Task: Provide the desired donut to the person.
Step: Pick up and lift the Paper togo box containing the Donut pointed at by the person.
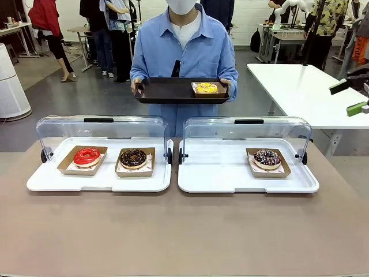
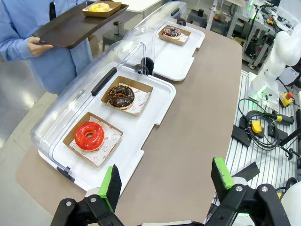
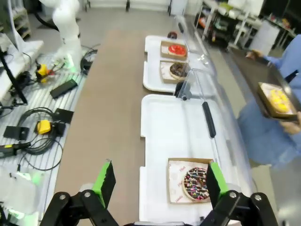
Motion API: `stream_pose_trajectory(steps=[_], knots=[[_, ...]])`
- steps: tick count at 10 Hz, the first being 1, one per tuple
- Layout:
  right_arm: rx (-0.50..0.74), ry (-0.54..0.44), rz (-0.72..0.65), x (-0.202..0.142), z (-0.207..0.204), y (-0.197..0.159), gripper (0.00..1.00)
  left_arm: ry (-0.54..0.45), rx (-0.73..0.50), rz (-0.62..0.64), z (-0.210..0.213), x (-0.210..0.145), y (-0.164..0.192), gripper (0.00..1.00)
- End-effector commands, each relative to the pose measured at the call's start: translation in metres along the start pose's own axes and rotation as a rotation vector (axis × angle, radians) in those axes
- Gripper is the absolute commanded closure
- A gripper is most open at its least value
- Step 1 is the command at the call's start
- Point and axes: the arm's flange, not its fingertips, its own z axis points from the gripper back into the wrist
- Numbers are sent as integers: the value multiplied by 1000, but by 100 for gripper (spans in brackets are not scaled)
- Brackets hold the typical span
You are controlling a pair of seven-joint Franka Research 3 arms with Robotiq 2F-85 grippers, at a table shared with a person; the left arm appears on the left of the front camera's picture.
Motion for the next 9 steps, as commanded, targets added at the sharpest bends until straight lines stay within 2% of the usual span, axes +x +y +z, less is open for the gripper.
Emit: stream_pose_trajectory(steps=[1,2,5,8,9], knots=[[-9,-76,-19,-32,11,-4,0,1,0,-2,0,0,-1,0],[-11,-103,-49,-52,12,1,0,1,0,-2,0,0,-1,0],[10,-82,-131,-90,3,11,0,1,0,-2,0,0,-1,0],[0,-74,-165,-92,-12,5,0,1,0,-2,0,0,-1,0],[18,-80,-152,-98,0,11,0,1,0,-2,0,0,-1,0]])
